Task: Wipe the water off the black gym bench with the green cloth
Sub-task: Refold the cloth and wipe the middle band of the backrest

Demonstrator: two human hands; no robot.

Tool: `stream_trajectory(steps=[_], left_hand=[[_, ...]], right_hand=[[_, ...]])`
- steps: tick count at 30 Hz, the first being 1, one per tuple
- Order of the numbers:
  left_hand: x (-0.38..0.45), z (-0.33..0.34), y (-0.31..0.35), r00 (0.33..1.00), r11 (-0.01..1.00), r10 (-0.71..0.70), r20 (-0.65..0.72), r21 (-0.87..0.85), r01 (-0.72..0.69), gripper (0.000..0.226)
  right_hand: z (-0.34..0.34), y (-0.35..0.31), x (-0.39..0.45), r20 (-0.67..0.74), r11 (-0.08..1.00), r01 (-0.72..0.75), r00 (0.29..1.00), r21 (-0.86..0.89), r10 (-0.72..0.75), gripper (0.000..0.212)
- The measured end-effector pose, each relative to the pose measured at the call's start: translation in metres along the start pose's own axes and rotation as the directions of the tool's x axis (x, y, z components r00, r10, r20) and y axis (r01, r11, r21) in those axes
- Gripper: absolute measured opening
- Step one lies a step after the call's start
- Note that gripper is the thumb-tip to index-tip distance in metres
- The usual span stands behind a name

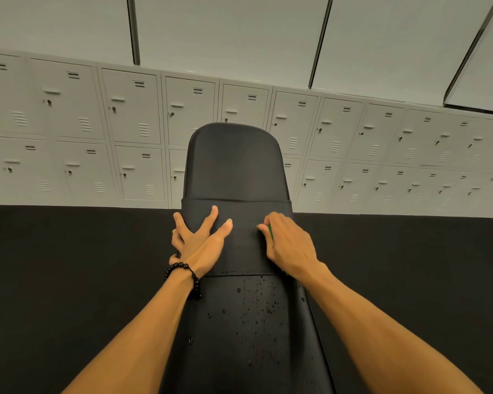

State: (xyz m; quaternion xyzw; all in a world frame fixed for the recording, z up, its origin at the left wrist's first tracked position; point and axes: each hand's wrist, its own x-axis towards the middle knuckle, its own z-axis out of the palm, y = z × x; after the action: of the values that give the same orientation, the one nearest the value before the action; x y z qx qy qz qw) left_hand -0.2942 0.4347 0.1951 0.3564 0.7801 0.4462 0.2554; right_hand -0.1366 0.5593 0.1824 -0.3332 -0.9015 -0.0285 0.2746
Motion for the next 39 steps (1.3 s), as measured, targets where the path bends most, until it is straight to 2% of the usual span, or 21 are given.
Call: stream_trajectory(steps=[2, 4, 7, 11, 15, 20, 24, 25, 30, 34, 36, 38, 39], left_hand=[[-0.001, -0.001, 0.000, 1.000, 1.000, 0.004, 0.011, -0.024, -0.004, 0.058], [-0.002, -0.002, 0.001, 1.000, 0.999, 0.007, 0.020, -0.053, -0.006, 0.057], [0.000, -0.003, 0.001, 1.000, 0.996, 0.011, 0.026, -0.094, -0.008, 0.055], [-0.001, -0.003, -0.001, 1.000, 0.984, -0.002, 0.005, -0.177, 0.003, 0.049], [-0.003, -0.002, 0.000, 0.995, 0.947, -0.100, -0.022, -0.310, 0.088, 0.080], [0.006, -0.001, -0.008, 0.993, 0.931, -0.116, -0.038, -0.352, 0.095, 0.091], [0.012, -0.001, -0.017, 0.989, 0.901, -0.148, -0.030, -0.416, 0.122, 0.103], [0.012, -0.002, -0.018, 0.990, 0.901, -0.138, -0.036, -0.419, 0.110, 0.103], [0.013, 0.000, -0.018, 0.994, 0.901, -0.103, -0.045, -0.427, 0.074, 0.100], [0.013, 0.002, -0.018, 0.994, 0.904, -0.098, -0.039, -0.422, 0.073, 0.102], [0.011, 0.002, -0.015, 0.996, 0.905, -0.081, -0.035, -0.422, 0.059, 0.101], [0.008, -0.002, -0.012, 0.998, 0.906, -0.059, -0.038, -0.422, 0.037, 0.092], [0.005, -0.005, -0.010, 0.998, 0.904, -0.042, -0.036, -0.427, 0.022, 0.085]], right_hand=[[-0.003, 0.007, -0.006, 0.016, 0.999, 0.042, 0.999, -0.030, -0.042, 0.028], [-0.007, 0.017, 0.001, 0.024, 1.000, -0.003, 1.000, -0.026, 0.004, 0.027], [-0.005, 0.015, 0.030, -0.081, 0.993, -0.119, 0.990, 0.001, 0.119, 0.028], [0.016, -0.035, 0.049, -0.188, 0.999, -0.049, 0.981, -0.012, 0.046, 0.030], [0.026, -0.049, 0.037, -0.186, 0.992, 0.125, 0.974, -0.033, -0.129, 0.025], [0.019, -0.041, 0.058, -0.257, 0.998, -0.065, 0.964, 0.022, 0.069, 0.027], [0.028, -0.064, 0.041, -0.164, 0.993, 0.112, 0.981, 0.025, -0.106, 0.026], [0.026, -0.057, 0.040, -0.158, 0.994, 0.105, 0.982, 0.026, -0.099, 0.026], [0.002, 0.005, 0.047, -0.214, 0.977, -0.199, 0.954, 0.076, 0.211, 0.034], [-0.004, 0.006, 0.030, -0.142, 0.932, -0.323, 0.927, 0.164, 0.347, 0.031], [-0.004, -0.010, 0.016, -0.067, 0.955, -0.243, 0.964, 0.171, 0.258, 0.025], [-0.004, -0.036, 0.001, 0.065, 0.992, -0.036, 0.997, 0.120, 0.028, 0.022], [-0.008, -0.049, -0.008, 0.152, 0.992, 0.077, 0.984, 0.100, -0.092, 0.025]])
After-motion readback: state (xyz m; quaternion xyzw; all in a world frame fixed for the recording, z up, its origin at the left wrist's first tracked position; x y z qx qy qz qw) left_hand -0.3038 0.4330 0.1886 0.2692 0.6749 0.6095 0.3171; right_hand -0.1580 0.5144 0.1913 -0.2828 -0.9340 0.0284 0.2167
